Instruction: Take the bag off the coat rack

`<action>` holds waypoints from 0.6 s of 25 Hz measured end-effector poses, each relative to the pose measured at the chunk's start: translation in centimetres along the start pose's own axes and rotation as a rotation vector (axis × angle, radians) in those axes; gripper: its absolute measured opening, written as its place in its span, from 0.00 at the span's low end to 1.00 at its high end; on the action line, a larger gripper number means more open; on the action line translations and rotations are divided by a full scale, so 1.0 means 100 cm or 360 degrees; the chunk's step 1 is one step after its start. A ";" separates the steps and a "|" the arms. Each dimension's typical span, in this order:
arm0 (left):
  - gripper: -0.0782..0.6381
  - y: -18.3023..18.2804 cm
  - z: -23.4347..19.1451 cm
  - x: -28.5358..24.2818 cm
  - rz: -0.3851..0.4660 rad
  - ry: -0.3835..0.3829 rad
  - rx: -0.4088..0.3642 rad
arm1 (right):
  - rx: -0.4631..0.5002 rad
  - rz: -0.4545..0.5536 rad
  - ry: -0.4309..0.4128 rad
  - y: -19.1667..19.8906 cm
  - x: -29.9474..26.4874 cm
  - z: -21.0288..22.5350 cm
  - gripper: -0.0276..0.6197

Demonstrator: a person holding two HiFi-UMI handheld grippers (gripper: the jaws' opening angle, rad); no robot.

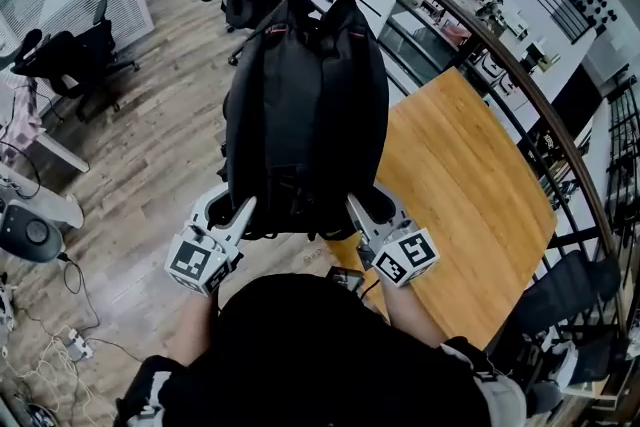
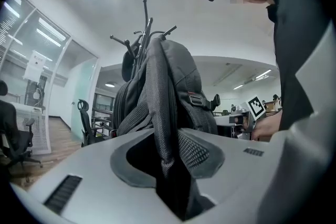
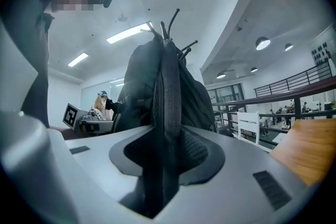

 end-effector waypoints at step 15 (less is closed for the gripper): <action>0.26 -0.072 0.021 0.027 0.0198 0.0142 0.0006 | -0.0003 0.0212 -0.0057 -0.052 0.030 -0.040 0.23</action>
Point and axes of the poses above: the fingertips, and each gripper's own axes: x backward along the fingers, z to its right, y out of its underside, the point moved 8 cm from there along x, backward along the fingers, and after that the axes turned 4 degrees about -x, right-handed, at the moved point
